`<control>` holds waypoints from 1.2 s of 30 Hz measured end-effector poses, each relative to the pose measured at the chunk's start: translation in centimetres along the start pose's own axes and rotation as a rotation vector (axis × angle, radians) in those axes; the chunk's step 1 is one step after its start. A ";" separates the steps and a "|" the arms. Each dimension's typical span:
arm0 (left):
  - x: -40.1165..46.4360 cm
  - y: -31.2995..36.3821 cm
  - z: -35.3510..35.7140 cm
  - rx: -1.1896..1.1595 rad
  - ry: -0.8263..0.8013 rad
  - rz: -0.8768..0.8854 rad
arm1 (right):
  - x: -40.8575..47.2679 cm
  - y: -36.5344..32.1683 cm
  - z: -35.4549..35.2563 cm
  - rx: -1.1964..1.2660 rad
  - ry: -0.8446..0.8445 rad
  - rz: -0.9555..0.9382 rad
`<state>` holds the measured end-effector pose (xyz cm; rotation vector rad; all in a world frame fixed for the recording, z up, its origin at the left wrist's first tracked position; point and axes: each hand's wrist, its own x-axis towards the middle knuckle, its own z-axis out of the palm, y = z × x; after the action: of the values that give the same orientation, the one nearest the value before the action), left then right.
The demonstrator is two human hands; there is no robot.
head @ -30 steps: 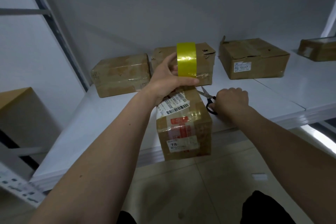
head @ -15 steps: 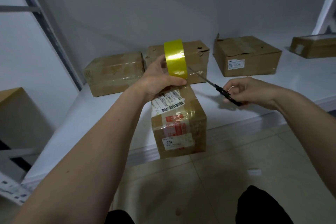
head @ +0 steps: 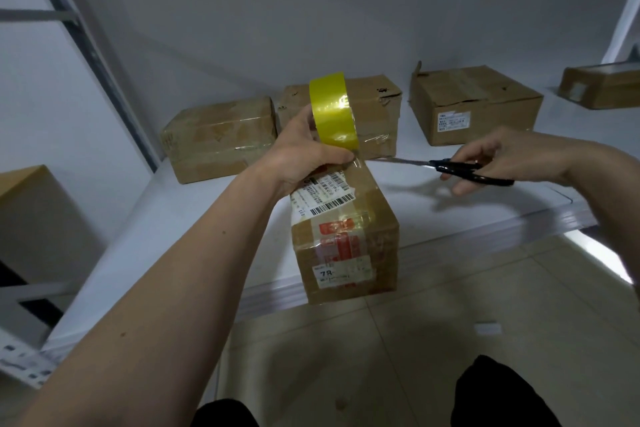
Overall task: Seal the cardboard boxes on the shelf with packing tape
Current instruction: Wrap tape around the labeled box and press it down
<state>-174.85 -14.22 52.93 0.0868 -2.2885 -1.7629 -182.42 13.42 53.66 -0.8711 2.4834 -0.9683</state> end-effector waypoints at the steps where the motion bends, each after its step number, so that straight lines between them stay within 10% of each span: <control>1: 0.0 0.0 0.0 -0.005 0.004 -0.002 | 0.1 0.0 0.0 -0.010 -0.004 0.002; 36: -1.0 0.6 1.4 0.045 0.043 0.167 | 4.5 -5.8 0.2 -0.631 -0.034 -0.046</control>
<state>-174.16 -12.56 53.01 -0.0558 -2.2344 -1.6117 -183.32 7.02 57.13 -1.1084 2.7816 -0.1544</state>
